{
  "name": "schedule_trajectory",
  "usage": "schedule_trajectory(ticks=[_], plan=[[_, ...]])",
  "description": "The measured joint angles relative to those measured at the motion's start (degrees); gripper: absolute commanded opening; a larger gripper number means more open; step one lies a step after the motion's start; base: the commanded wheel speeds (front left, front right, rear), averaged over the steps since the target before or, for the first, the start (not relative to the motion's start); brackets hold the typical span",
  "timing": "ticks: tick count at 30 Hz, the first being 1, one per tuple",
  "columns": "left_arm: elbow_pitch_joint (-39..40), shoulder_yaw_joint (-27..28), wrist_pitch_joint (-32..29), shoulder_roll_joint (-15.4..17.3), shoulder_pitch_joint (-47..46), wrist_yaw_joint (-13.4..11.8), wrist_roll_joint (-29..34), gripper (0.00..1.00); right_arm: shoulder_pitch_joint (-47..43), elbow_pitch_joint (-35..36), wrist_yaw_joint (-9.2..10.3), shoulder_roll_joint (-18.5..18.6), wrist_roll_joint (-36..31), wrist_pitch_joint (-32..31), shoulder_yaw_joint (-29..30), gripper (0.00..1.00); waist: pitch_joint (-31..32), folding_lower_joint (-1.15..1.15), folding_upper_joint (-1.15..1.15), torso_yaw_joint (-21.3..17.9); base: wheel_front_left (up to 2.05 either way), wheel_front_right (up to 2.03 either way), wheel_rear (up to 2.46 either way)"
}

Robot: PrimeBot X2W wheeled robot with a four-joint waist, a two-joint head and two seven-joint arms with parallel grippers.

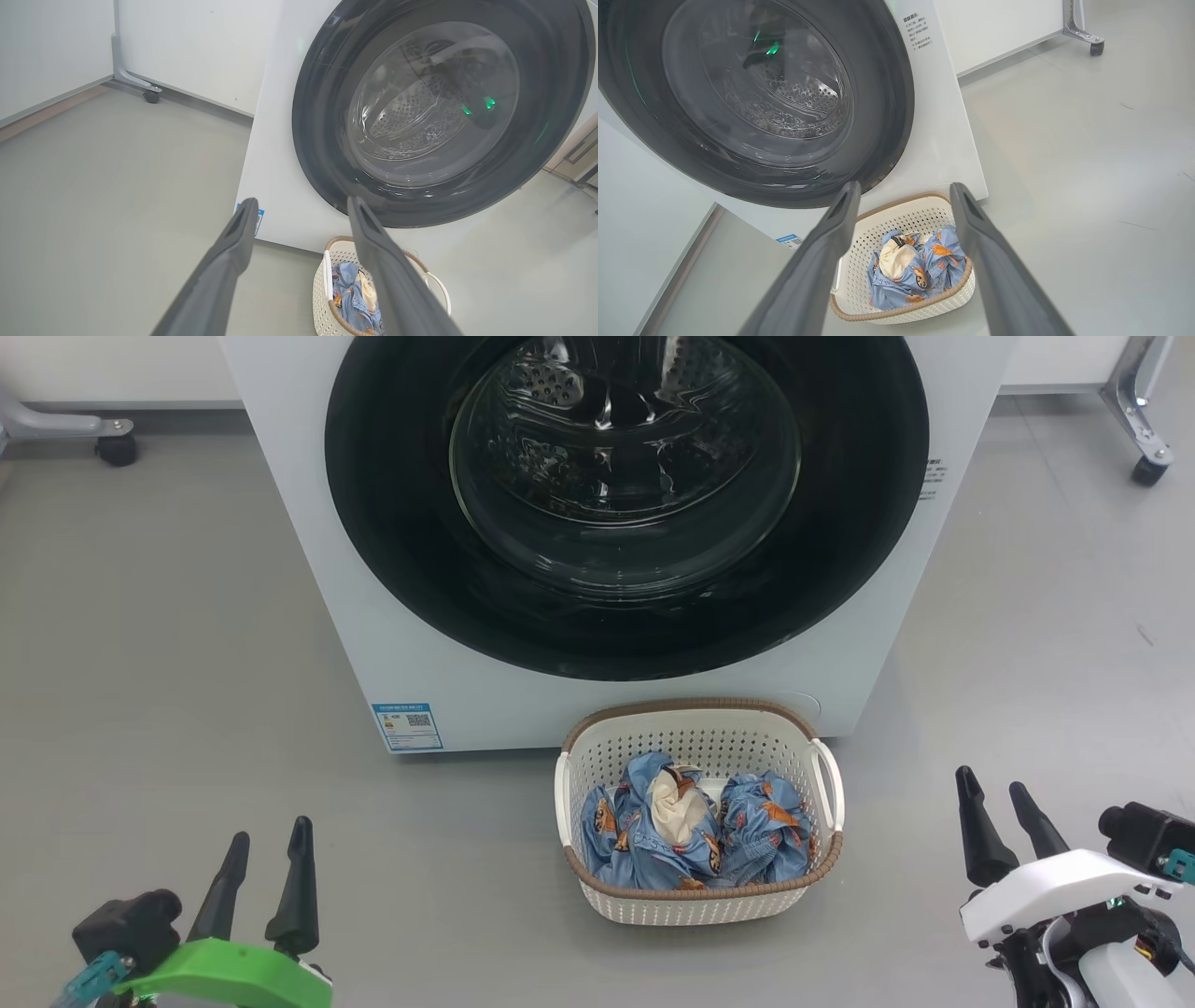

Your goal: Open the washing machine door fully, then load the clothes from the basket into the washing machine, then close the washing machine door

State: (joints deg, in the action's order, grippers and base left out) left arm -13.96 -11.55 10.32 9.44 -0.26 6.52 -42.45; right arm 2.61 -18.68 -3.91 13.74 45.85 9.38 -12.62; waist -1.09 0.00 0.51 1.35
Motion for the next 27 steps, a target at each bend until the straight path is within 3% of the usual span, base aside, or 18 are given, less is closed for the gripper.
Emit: schedule_trajectory(ticks=[27], plan=[[0.68, 0.77, 3.94, -1.52, -0.02, 0.09, 23.26, 1.00, 0.54, 0.12, 1.02, 2.05, -19.14, 4.80, -2.32, 1.00, -0.59, 0.00, 0.00, 0.50, 0.00, 0.00, 0.00]])
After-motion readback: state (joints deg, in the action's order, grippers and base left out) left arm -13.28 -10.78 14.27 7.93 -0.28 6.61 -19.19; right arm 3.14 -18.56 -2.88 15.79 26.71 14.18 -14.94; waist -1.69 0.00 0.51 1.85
